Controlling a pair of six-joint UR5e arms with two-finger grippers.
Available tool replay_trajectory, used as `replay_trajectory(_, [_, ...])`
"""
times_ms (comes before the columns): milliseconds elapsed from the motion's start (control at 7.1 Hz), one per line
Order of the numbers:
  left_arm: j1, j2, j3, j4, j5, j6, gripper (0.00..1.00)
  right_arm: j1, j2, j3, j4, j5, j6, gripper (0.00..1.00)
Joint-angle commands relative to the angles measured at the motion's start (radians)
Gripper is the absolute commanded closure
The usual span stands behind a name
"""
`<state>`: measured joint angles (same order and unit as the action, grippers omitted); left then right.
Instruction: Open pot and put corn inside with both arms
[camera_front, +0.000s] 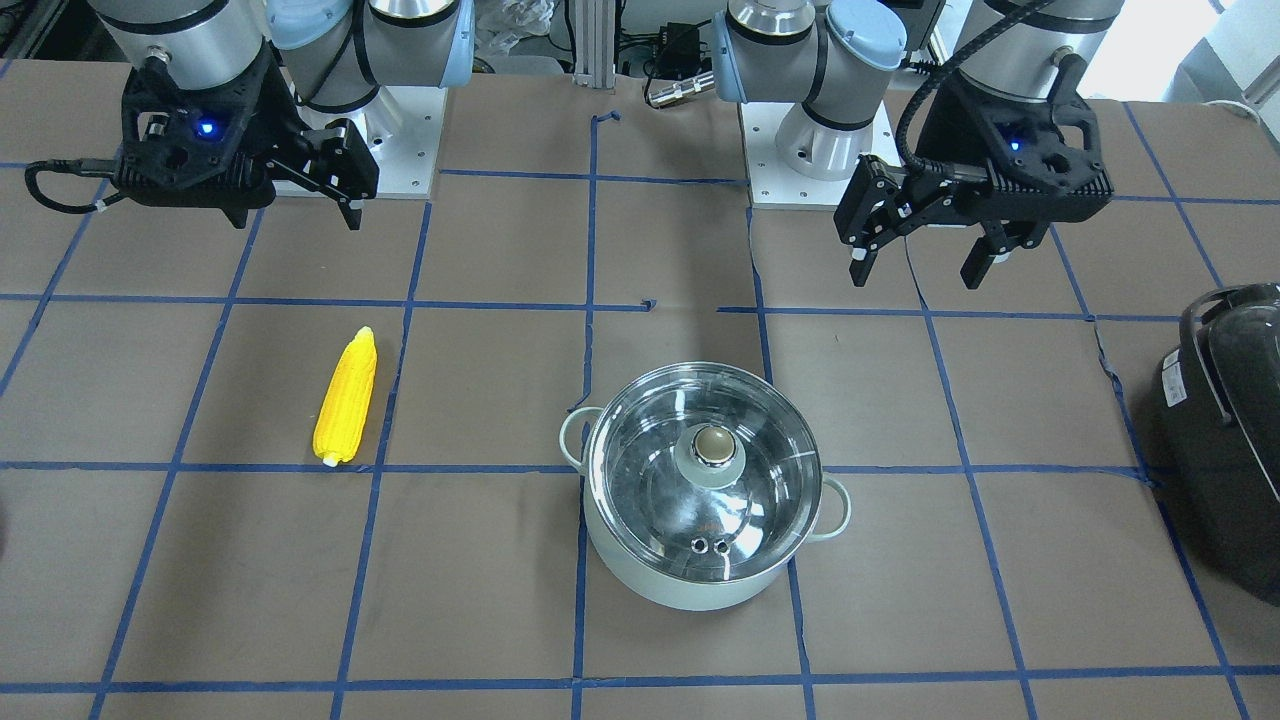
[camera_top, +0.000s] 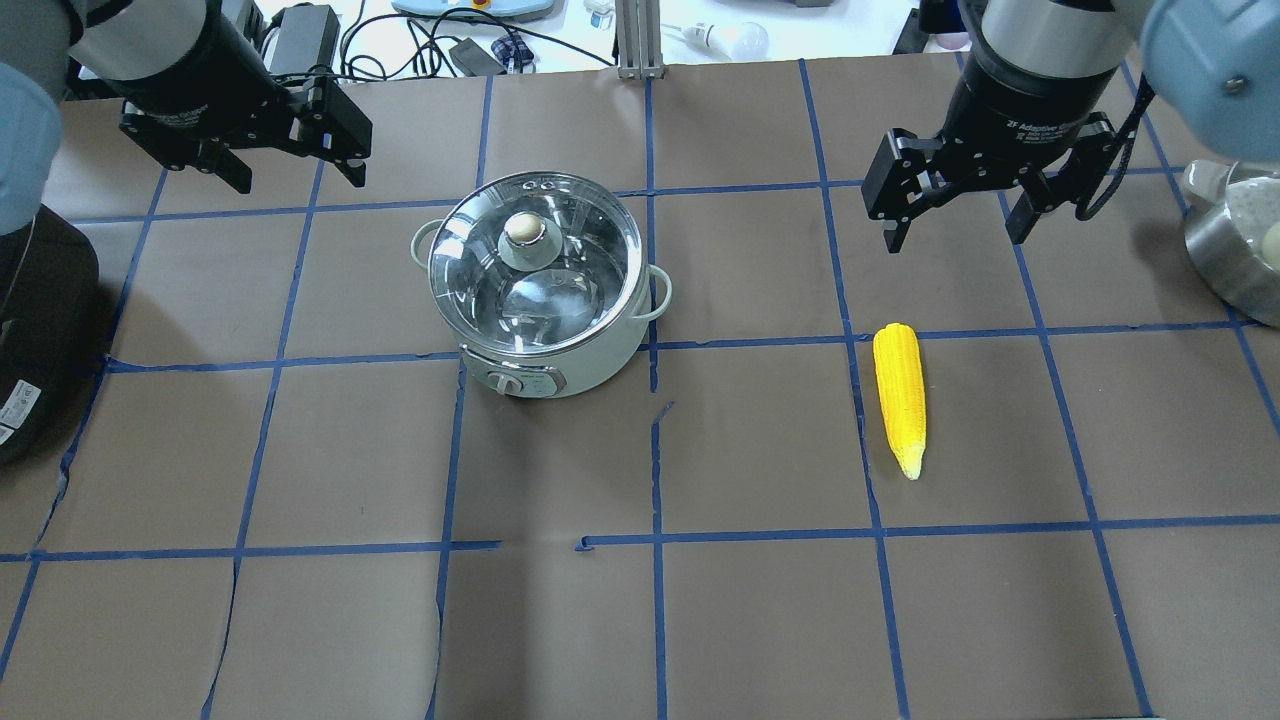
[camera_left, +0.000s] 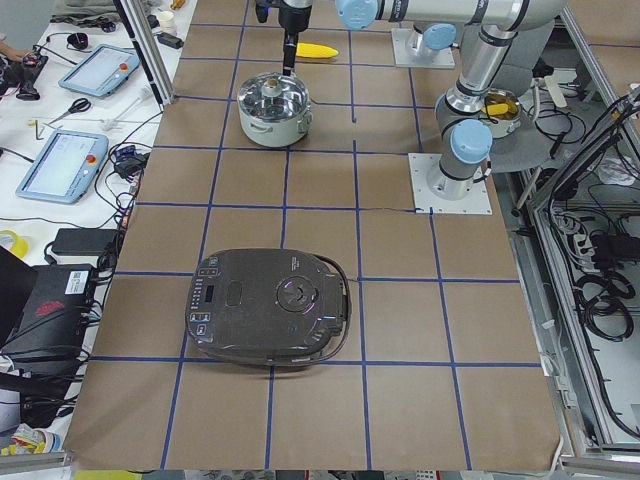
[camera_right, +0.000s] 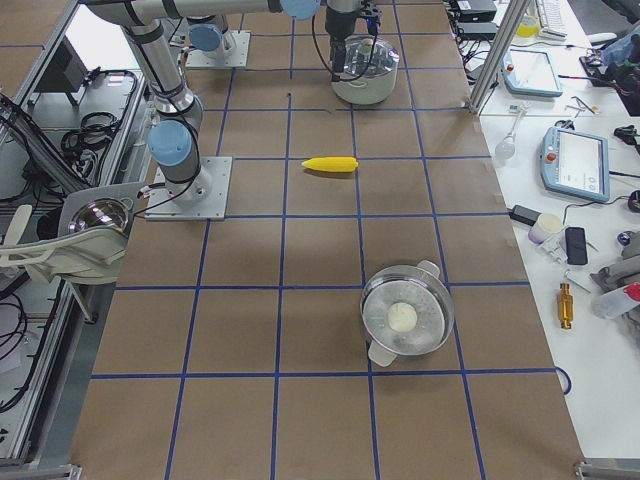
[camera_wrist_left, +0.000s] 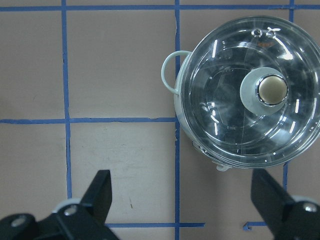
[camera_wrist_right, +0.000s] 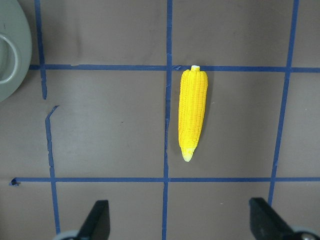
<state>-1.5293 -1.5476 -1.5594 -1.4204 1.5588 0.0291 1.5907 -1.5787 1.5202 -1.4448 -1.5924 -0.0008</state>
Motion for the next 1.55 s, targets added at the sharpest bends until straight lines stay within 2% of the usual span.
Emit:
replay_trajectory(0, [0.001, -0.002, 0.004, 0.001, 0.003, 0.002, 0.0, 0.0, 0.0, 0.0, 0.004, -0.003, 0.001, 0.0])
replay_trajectory(1408, [0.0, -0.009, 0.002, -0.029, -0.005, -0.002, 0.0, 0.0, -0.001, 0.0, 0.006, -0.02, 0.002, 0.0])
